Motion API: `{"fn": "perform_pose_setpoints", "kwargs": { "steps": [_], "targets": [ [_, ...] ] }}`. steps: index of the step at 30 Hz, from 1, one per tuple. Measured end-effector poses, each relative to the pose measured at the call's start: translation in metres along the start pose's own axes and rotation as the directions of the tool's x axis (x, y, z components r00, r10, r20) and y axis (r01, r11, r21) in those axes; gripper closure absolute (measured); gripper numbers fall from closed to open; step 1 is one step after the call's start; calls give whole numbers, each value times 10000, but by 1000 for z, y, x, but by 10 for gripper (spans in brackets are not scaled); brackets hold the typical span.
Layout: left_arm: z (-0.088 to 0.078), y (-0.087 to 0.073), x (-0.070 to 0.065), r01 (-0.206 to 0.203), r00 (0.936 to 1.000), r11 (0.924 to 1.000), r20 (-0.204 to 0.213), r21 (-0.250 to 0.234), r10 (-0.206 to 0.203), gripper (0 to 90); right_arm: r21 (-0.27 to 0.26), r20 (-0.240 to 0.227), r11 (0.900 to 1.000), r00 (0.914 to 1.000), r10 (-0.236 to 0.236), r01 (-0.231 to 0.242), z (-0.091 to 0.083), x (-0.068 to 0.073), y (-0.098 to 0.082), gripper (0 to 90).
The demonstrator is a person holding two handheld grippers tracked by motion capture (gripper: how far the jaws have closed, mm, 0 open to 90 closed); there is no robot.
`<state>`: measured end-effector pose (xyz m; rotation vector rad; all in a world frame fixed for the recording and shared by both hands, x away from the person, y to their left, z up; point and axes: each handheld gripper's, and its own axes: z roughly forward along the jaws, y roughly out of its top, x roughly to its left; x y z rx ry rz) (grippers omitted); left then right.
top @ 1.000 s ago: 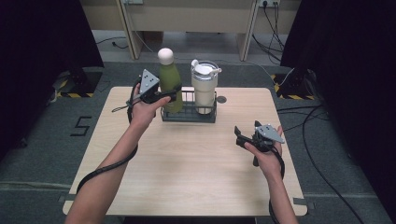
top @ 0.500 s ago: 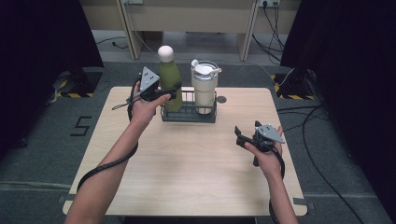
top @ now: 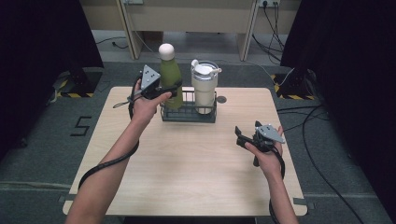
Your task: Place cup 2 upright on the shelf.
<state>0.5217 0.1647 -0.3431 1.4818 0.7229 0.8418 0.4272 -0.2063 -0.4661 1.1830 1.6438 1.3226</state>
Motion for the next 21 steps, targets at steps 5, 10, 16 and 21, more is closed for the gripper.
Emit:
{"fn": "perform_pose_setpoints", "kwargs": {
  "steps": [5,10,16,21],
  "targets": [
    [2,2,1,-3,10000,10000,-46,-8,3,214,-13,-4,10000,10000,7,-7,0,-1,0,145],
    [4,3,3,17,10000,10000,-93,-29,-17,214,16,3,10000,10000,18,-18,0,-1,0,145],
    [6,3,5,16,9999,10000,-158,10,-15,214,11,7,10000,10000,-14,14,0,-1,-1,145],
    [8,4,6,20,9998,10000,-203,16,-19,214,16,16,10000,10000,16,-16,0,-1,-1,145]
  ]
}}
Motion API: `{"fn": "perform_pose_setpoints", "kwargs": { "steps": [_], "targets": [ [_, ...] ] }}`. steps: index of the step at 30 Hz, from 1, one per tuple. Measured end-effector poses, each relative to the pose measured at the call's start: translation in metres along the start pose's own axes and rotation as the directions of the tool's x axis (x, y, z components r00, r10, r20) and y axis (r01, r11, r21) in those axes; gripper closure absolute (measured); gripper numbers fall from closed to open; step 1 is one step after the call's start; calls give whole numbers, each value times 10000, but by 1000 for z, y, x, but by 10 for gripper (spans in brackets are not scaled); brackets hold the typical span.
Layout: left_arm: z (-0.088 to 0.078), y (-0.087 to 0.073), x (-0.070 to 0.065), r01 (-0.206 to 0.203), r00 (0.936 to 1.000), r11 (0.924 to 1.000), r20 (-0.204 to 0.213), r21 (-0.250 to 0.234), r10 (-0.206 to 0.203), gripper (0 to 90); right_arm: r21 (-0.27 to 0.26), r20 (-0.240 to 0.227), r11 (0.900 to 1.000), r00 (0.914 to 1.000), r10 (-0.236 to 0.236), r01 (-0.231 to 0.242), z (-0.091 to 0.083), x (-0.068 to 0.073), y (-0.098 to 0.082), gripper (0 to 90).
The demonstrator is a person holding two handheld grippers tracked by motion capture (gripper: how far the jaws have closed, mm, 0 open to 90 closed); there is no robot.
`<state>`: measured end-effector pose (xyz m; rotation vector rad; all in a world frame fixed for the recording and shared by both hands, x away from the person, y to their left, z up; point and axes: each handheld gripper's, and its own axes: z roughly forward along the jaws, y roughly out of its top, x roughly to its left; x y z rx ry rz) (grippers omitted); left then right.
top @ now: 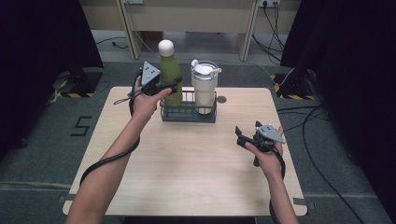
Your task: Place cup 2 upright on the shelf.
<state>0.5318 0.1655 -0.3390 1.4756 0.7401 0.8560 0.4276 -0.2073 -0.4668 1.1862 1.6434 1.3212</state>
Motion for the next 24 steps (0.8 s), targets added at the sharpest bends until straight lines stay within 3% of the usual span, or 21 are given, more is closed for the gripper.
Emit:
{"fn": "perform_pose_setpoints", "kwargs": {
  "steps": [24],
  "targets": [
    [12,1,3,68,9999,10000,-97,35,-68,214,61,-21,10000,10000,37,-36,1,1,-1,145]
  ]
}}
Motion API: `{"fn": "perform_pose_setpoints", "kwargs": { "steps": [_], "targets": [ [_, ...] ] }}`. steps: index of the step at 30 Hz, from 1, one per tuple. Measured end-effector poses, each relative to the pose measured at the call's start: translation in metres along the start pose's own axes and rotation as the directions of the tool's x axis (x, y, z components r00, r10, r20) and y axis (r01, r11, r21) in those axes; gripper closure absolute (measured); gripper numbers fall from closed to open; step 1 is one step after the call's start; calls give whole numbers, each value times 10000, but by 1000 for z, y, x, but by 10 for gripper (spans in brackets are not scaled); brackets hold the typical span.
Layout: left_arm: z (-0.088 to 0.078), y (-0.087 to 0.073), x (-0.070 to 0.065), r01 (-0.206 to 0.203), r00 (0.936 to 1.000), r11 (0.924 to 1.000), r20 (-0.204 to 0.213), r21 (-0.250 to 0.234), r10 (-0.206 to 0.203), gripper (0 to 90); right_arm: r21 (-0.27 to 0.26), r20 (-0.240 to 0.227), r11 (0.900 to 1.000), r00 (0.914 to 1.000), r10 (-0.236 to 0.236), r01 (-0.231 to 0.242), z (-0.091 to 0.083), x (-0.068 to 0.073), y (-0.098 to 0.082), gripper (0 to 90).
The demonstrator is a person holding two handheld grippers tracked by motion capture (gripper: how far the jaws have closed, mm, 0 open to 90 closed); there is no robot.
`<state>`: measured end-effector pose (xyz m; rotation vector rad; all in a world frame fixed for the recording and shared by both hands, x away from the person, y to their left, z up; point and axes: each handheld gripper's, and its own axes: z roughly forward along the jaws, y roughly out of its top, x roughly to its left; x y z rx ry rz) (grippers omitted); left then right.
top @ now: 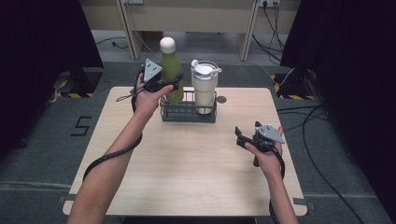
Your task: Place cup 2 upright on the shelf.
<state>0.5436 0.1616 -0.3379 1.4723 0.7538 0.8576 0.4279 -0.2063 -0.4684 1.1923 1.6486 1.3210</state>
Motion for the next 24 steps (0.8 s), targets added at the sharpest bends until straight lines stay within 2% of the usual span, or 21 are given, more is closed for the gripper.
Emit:
{"fn": "perform_pose_setpoints", "kwargs": {
  "steps": [15,20,24],
  "targets": [
    [8,0,10,90,9995,9999,-291,89,-87,214,3,3,10000,10000,-60,60,1,-1,-1,146],
    [15,-3,12,-76,9992,9998,-381,157,82,214,11,2,10000,10000,-60,60,1,-1,-1,145],
    [19,-7,14,105,9990,9995,-445,289,-93,214,39,9,10000,10000,-4,4,1,-1,-1,145]
  ]
}}
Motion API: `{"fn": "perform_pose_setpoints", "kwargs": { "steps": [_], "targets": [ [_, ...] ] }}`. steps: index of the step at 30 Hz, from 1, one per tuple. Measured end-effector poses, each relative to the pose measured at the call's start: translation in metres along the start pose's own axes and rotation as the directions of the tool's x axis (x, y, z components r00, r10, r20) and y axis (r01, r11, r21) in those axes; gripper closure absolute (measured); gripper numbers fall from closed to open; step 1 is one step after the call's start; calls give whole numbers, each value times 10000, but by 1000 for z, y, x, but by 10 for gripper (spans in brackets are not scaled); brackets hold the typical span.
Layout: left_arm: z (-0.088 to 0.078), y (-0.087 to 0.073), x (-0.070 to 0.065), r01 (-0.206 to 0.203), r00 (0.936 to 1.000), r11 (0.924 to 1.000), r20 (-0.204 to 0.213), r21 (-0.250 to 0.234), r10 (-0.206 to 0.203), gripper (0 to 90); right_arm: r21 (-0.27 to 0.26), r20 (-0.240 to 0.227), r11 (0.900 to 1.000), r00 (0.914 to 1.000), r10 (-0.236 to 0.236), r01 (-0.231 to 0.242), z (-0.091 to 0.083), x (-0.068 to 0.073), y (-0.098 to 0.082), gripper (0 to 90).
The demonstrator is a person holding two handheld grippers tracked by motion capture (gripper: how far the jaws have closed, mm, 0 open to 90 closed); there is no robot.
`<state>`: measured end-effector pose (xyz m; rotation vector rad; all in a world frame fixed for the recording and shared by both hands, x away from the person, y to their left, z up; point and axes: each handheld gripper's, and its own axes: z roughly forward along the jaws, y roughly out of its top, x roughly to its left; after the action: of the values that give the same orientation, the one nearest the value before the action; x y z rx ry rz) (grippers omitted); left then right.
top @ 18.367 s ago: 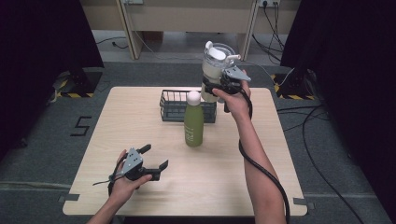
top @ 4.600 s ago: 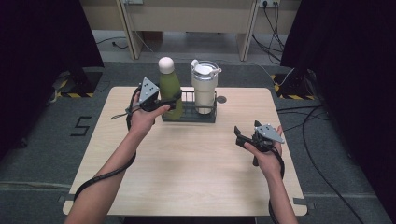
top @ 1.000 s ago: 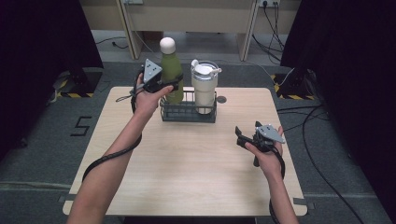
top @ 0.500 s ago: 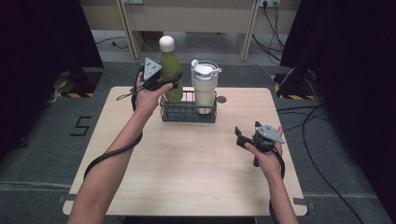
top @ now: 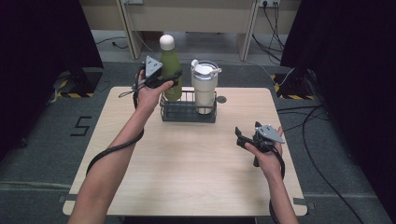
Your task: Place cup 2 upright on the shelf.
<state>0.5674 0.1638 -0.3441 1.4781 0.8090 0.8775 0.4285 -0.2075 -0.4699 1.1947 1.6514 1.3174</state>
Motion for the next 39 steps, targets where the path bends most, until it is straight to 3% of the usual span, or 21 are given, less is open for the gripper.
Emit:
{"fn": "perform_pose_setpoints", "kwargs": {
  "steps": [4,24,39],
  "targets": [
    [5,-2,2,-178,9998,9998,-43,35,179,214,-13,22,10000,10000,4,-4,0,-1,0,145],
    [22,-21,9,164,9995,9988,-279,472,-151,214,50,7,10000,10000,18,-18,0,-2,-1,146],
    [19,-20,5,152,9997,9989,-171,452,-145,214,132,-58,9999,10000,-5,6,2,1,-3,145]
  ]
}}
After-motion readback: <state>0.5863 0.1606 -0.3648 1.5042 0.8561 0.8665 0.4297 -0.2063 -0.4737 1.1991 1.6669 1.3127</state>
